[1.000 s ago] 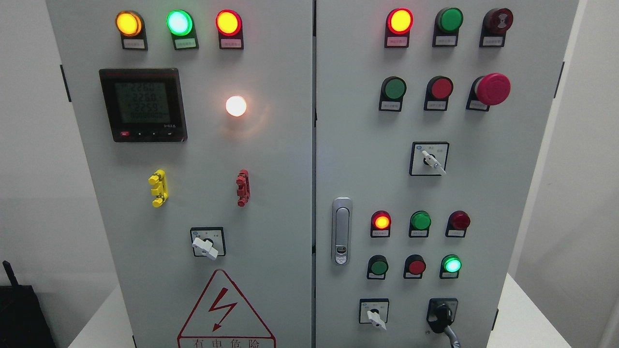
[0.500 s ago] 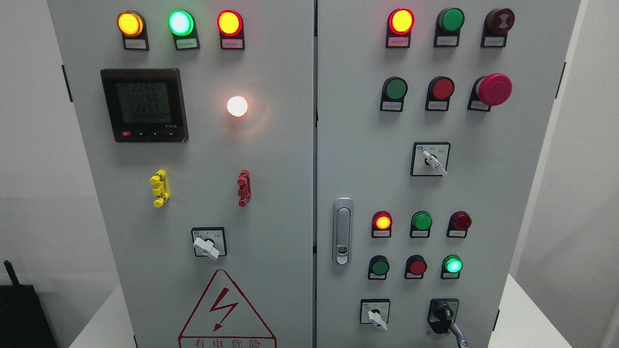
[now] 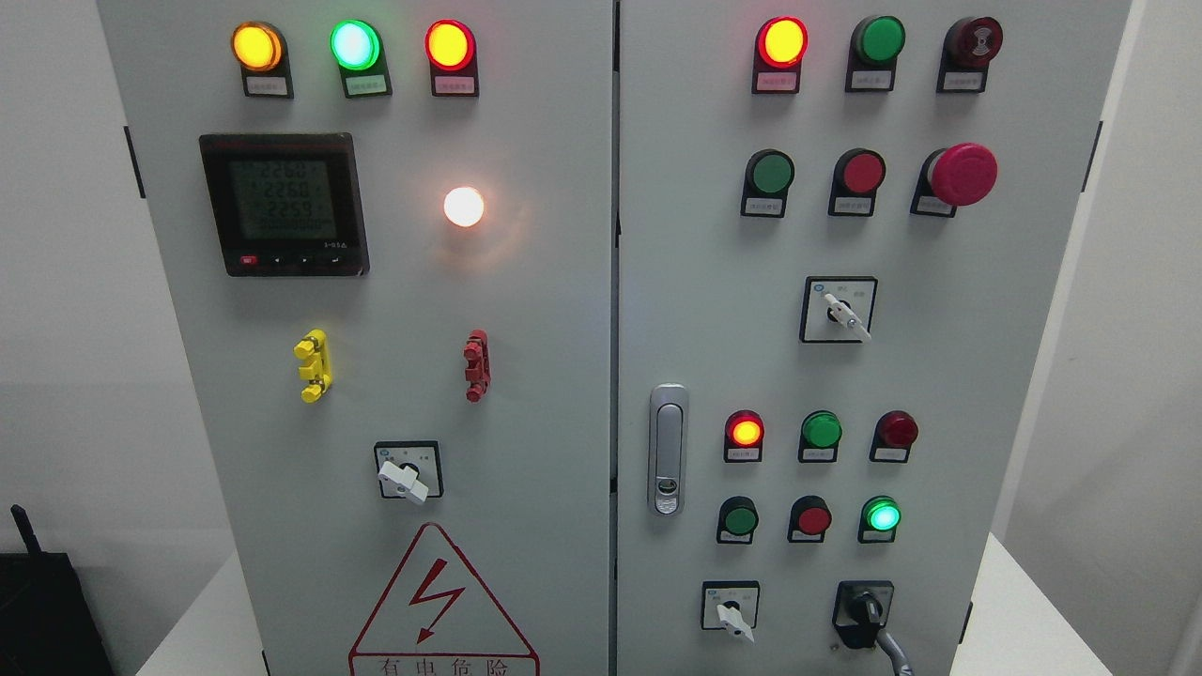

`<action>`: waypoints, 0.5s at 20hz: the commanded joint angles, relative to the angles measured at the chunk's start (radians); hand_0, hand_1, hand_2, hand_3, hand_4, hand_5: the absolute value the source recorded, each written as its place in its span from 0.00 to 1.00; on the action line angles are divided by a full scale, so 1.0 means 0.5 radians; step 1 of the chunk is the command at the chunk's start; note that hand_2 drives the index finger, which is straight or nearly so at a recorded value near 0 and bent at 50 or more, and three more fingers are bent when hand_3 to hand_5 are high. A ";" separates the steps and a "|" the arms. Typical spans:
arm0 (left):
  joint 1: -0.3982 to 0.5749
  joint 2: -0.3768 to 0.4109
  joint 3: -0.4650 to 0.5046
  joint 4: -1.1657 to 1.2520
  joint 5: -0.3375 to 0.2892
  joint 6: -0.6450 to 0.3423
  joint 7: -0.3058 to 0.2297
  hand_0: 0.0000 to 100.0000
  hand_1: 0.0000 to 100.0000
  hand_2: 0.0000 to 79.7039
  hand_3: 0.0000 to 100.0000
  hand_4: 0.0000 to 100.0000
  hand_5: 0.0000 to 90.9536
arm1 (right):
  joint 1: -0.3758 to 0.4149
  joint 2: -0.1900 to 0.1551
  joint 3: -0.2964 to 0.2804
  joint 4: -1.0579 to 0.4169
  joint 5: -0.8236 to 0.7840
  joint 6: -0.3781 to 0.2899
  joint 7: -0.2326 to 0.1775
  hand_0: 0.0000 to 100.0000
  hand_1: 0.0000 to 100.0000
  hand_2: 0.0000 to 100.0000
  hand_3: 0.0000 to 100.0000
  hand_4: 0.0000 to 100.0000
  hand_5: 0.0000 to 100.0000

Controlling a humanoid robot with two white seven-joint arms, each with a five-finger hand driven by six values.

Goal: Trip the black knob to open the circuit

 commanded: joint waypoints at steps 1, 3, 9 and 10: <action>-0.001 -0.004 0.002 0.002 0.005 0.002 0.001 0.12 0.39 0.00 0.00 0.00 0.00 | -0.010 -0.011 -0.021 -0.055 -0.001 -0.028 0.019 1.00 1.00 0.00 1.00 1.00 0.90; -0.001 -0.001 0.002 0.002 0.005 0.002 0.001 0.12 0.39 0.00 0.00 0.00 0.00 | -0.007 -0.015 -0.021 -0.055 -0.001 -0.031 0.019 1.00 1.00 0.00 1.00 1.00 0.90; -0.001 -0.001 0.002 0.002 0.005 0.002 0.001 0.12 0.39 0.00 0.00 0.00 0.00 | 0.033 -0.011 -0.021 -0.101 -0.007 -0.058 0.019 1.00 1.00 0.00 1.00 1.00 0.88; -0.004 -0.001 0.002 0.002 0.005 0.002 0.001 0.12 0.39 0.00 0.00 0.00 0.00 | 0.051 -0.011 -0.021 -0.104 -0.007 -0.068 0.019 1.00 1.00 0.00 1.00 0.98 0.87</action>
